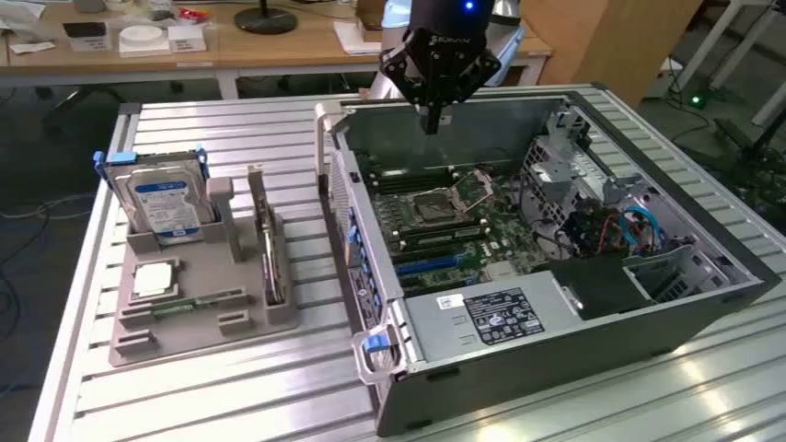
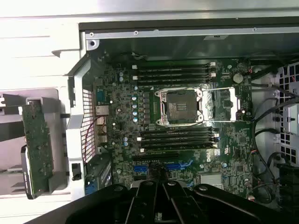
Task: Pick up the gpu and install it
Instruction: 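Reach for the gpu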
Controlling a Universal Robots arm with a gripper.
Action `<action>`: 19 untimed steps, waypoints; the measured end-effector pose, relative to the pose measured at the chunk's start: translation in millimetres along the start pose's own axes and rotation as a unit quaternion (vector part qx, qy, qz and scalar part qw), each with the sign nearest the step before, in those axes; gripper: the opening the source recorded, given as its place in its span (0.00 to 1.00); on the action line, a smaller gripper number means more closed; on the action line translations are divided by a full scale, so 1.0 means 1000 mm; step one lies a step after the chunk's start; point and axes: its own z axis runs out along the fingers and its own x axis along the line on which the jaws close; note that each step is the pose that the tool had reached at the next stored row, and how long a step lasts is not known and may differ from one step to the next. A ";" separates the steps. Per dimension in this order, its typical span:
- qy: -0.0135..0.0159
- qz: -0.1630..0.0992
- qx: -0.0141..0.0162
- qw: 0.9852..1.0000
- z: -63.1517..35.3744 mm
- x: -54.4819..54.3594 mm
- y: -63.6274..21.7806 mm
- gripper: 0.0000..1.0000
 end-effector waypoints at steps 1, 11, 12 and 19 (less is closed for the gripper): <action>0.000 0.000 0.000 1.000 0.0000 0.000 0.0000 0.10; 0.000 0.000 0.000 1.000 0.0000 0.001 -0.0002 0.10; 0.000 0.000 0.000 1.000 0.0000 0.001 -0.0002 0.10; 0.000 0.000 0.000 1.000 -0.0001 0.003 -0.0006 0.10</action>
